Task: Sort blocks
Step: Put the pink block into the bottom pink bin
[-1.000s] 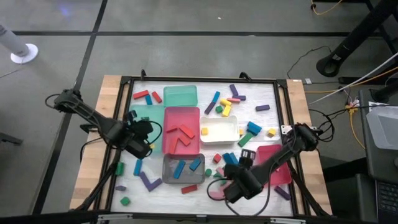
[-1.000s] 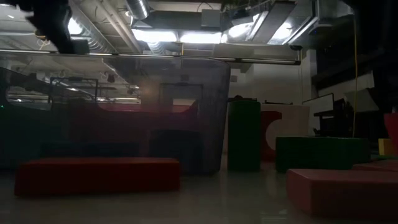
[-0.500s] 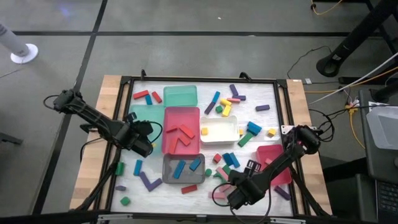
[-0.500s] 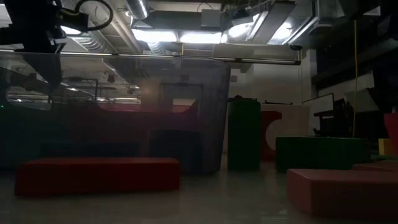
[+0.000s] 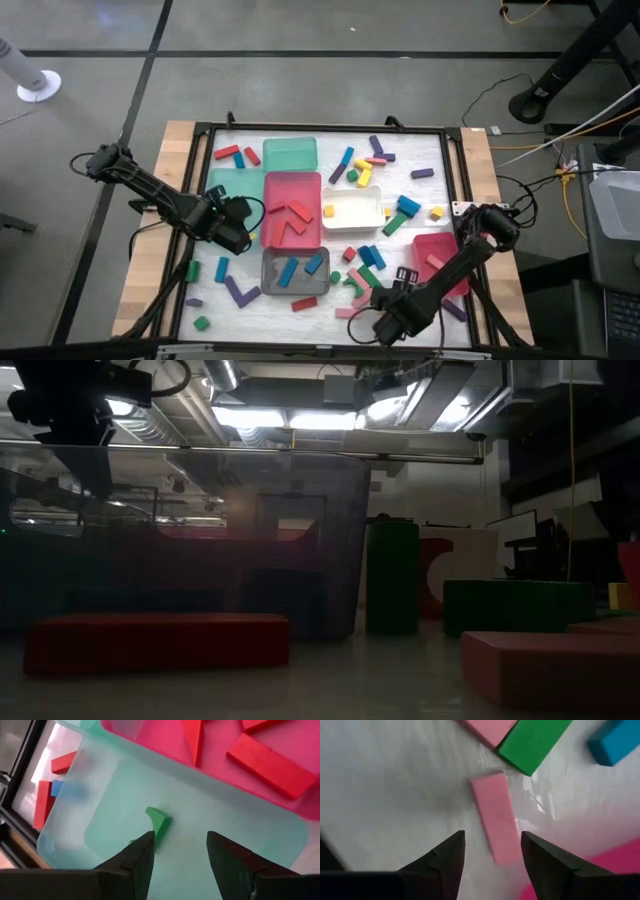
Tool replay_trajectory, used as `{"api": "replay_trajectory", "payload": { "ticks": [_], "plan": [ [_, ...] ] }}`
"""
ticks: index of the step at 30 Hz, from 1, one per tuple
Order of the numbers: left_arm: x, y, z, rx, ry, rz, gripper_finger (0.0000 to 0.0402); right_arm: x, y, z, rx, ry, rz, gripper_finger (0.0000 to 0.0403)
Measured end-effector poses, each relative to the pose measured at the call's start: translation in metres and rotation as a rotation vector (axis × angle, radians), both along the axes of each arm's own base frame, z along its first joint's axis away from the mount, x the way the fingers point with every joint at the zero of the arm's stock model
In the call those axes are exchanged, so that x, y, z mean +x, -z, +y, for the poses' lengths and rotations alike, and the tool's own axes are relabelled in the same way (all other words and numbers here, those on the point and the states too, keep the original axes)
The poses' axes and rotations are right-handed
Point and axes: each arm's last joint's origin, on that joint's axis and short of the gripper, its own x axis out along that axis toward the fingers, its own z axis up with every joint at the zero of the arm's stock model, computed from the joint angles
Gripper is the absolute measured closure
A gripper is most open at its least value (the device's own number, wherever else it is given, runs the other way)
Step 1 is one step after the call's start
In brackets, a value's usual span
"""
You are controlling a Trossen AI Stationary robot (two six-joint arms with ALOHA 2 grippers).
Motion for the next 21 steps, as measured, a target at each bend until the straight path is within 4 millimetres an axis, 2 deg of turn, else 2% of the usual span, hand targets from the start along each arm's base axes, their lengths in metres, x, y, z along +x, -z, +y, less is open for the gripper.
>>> {"api": "replay_trajectory", "payload": {
  "ticks": [6,10,13,17,21],
  "plan": [
    [0.002,0.000,-0.001,-0.008,0.001,-0.017,0.0233,-0.009,0.024,-0.013,-0.051,0.004,0.040,0.0210],
    [0.002,0.000,-0.001,-0.009,0.001,-0.018,0.0233,-0.011,0.030,-0.015,-0.016,-0.019,0.050,0.0217],
    [0.002,0.000,-0.001,-0.010,0.001,-0.020,0.0233,-0.010,0.031,-0.014,0.016,-0.043,0.050,0.0246],
    [0.005,0.000,-0.003,-0.025,0.001,-0.052,0.0233,-0.010,0.028,-0.013,0.019,-0.051,0.044,0.0305],
    [0.010,-0.001,-0.005,-0.052,0.002,-0.106,0.0233,-0.008,0.018,-0.016,-0.006,-0.061,0.068,0.0311]
  ]
}}
